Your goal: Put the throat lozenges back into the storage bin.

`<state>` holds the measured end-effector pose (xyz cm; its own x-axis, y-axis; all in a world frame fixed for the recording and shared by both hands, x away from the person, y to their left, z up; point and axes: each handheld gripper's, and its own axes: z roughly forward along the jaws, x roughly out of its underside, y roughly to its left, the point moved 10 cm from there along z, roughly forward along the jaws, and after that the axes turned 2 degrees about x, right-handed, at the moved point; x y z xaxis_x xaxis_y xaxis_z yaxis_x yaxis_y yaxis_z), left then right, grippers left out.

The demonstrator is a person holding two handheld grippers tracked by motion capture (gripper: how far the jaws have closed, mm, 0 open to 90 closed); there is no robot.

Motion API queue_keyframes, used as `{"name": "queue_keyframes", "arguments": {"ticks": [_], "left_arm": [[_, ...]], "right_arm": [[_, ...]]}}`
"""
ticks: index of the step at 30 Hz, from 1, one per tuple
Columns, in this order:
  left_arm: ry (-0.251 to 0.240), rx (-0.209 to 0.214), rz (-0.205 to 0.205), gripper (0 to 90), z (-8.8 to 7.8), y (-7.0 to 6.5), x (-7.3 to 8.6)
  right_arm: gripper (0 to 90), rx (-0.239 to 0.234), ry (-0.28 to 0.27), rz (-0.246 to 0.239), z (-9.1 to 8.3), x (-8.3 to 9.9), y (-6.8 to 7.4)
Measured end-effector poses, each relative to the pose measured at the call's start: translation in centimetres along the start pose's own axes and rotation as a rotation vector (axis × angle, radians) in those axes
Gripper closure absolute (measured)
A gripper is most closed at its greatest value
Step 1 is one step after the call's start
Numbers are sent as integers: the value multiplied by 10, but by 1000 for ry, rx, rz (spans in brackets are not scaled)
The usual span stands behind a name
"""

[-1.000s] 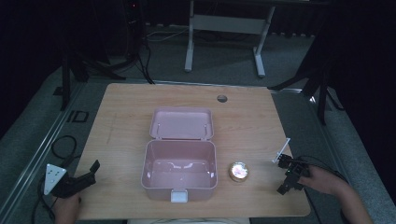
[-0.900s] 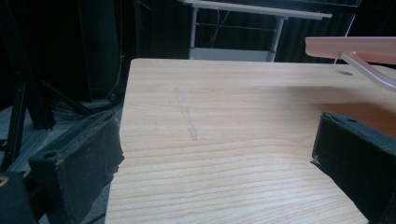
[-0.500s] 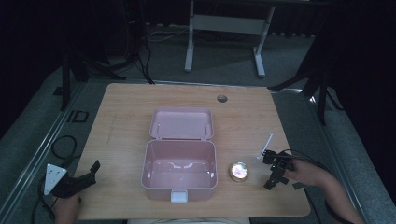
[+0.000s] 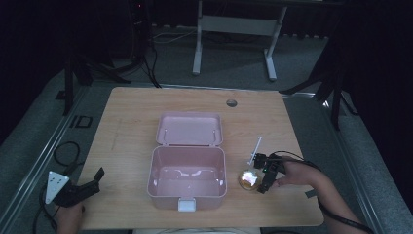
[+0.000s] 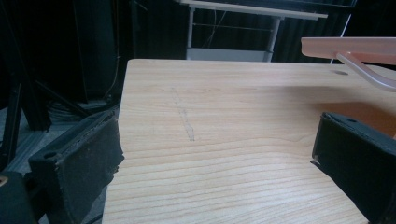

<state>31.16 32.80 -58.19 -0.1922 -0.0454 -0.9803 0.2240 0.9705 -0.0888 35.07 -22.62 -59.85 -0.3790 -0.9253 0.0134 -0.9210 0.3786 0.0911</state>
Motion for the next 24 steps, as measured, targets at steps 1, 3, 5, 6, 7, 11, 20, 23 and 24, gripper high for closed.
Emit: {"name": "queue_keyframes", "arguments": {"ticks": [1, 3, 5, 6, 7, 11, 20, 23, 24], "left_arm": [[0, 1, 0, 20, 0, 0, 0], [-1, 1, 0, 20, 0, 0, 0], [0, 2, 0, 20, 0, 0, 0], [0, 2, 0, 20, 0, 0, 0], [-1, 2, 1, 20, 0, 0, 0], [0, 4, 1, 20, 0, -1, 0], [0, 6, 1, 20, 0, -1, 0], [0, 6, 1, 20, 0, 0, 0], [2, 6, 1, 20, 0, 0, 0]], "right_arm": [[136, 5, 2, -4, 1, -4, 0], [136, 2, -1, -12, 3, -11, 0], [135, -1, -2, -21, 6, -18, 1], [135, 4, 0, -27, 7, -21, 1], [135, 8, 6, -32, 9, -23, 1], [135, 15, 13, -44, 14, -31, 0], [198, 24, 26, -82, 16, -39, 3], [203, 26, 32, -87, 14, -39, 3], [203, 24, 35, -92, 13, -38, 3]]}}
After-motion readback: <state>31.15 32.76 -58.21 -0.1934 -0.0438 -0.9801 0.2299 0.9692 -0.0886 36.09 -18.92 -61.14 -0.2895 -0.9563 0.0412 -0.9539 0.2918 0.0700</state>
